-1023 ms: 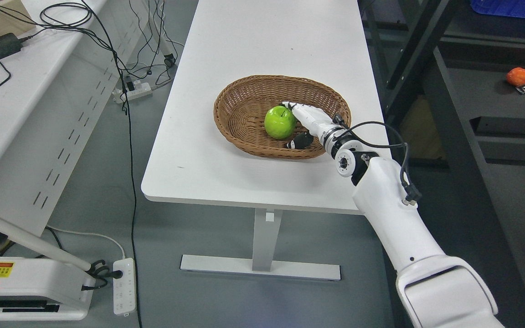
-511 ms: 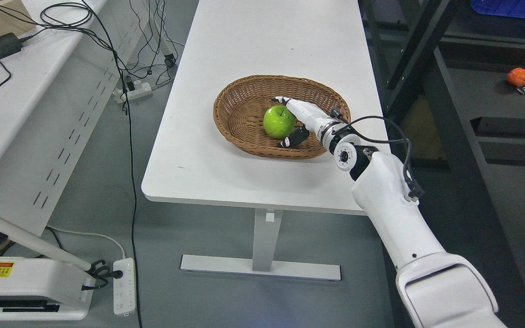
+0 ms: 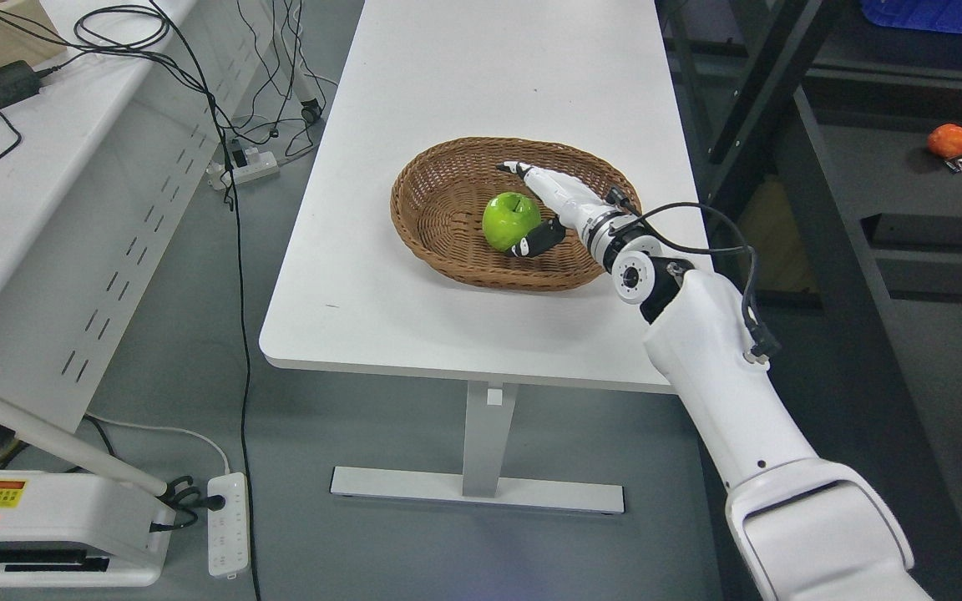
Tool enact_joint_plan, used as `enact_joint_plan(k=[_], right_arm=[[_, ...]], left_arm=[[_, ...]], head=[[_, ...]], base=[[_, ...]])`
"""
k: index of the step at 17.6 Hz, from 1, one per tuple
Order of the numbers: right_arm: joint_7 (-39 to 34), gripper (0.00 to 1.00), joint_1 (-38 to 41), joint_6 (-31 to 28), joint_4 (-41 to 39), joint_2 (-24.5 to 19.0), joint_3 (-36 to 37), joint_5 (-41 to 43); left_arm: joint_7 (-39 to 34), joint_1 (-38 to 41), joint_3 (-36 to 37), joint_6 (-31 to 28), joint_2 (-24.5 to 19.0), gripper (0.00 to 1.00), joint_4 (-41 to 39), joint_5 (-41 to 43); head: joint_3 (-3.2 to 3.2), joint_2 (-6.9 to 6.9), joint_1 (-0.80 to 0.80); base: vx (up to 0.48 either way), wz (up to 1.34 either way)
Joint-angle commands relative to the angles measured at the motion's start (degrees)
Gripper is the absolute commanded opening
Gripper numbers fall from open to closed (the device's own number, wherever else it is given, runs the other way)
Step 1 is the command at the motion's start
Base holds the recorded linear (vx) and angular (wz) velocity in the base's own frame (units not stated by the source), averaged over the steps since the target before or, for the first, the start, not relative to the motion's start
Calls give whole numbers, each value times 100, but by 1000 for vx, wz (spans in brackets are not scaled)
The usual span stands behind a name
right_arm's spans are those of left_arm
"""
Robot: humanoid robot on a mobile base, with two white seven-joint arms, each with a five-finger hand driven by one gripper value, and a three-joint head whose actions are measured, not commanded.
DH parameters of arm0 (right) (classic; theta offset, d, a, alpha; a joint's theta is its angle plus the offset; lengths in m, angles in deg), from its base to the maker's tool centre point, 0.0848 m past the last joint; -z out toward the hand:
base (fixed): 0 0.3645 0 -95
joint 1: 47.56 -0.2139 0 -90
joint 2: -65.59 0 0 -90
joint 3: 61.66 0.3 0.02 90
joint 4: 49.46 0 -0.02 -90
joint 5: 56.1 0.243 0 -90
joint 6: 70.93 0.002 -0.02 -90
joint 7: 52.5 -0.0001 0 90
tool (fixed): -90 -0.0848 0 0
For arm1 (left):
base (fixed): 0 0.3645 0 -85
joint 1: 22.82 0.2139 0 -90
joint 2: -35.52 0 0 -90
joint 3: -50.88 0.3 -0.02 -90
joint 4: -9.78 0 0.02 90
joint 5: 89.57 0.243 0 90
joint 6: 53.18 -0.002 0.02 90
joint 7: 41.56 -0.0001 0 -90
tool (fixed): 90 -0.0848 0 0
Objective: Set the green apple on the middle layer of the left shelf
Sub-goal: 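Close the right hand fingers around the green apple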
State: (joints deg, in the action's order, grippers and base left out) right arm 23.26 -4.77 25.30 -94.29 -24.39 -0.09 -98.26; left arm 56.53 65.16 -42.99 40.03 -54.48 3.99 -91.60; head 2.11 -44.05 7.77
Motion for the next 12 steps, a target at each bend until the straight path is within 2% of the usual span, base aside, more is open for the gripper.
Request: enact_joint_plan(k=[1,12], right_arm=[[44,98,-25,-7,-70,98,-4,-3],[35,98,19,-16,70,98,-347,-20]], left_arm=[[-1,0,9,4,-100,100,-2,0],[-1,0,8,4,-100,100,-2,0]], head=[[0,0,0],[0,0,0]], base=[[0,0],[0,0]])
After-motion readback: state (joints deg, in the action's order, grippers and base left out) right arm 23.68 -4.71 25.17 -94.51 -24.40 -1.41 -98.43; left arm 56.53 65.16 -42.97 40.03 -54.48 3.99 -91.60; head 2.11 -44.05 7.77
